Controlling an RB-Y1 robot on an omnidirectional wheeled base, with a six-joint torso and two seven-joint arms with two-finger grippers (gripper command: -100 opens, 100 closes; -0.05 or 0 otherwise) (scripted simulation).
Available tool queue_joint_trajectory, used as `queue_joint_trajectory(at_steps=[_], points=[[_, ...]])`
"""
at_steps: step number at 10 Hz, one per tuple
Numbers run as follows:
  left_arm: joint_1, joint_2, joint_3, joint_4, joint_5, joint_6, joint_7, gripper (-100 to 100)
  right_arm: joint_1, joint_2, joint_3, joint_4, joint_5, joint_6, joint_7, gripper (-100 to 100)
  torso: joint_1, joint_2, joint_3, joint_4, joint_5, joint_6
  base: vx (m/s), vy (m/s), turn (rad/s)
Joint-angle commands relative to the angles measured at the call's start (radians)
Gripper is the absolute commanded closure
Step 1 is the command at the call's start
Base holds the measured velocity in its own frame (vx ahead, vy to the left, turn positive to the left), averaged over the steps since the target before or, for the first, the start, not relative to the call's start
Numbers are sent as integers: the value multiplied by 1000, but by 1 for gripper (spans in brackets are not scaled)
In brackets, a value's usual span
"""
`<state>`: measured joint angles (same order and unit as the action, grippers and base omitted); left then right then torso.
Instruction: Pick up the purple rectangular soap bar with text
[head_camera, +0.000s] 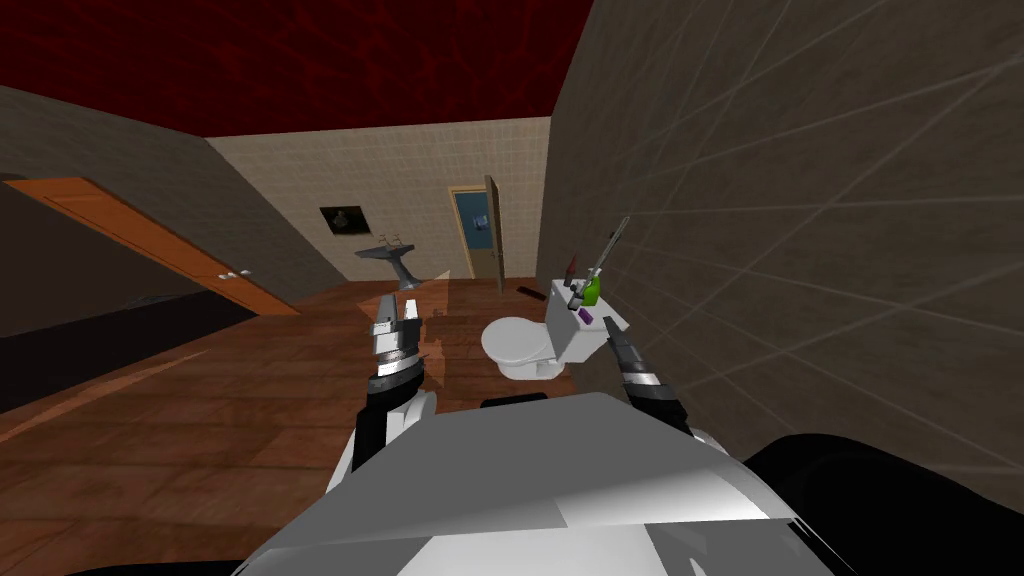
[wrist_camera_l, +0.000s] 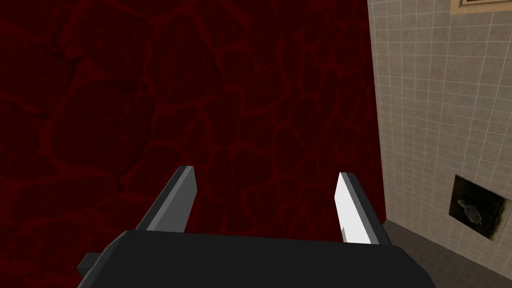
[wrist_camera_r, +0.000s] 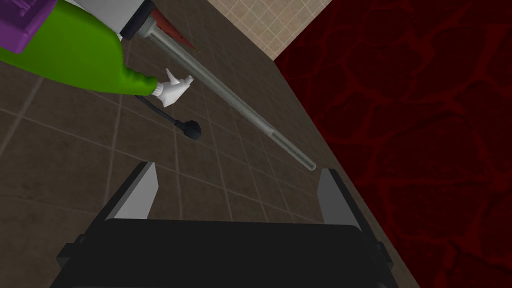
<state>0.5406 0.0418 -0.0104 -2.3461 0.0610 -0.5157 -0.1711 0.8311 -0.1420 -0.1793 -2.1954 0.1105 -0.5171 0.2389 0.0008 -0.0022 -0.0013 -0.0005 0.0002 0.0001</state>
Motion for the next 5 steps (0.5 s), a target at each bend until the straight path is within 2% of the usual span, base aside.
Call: queue_joint_trajectory(at_steps=[1,5], points=[[0,0,0,0,0,0,0,0,40,0,-34,15,13,14,43,-100,0,0,0,0,0,0,50,0,248],[0,0,0,0,0,0,0,0,121,-15,-94,37,41,45,126,-100,-1,-1,0,0,0,0,47,-2,223]])
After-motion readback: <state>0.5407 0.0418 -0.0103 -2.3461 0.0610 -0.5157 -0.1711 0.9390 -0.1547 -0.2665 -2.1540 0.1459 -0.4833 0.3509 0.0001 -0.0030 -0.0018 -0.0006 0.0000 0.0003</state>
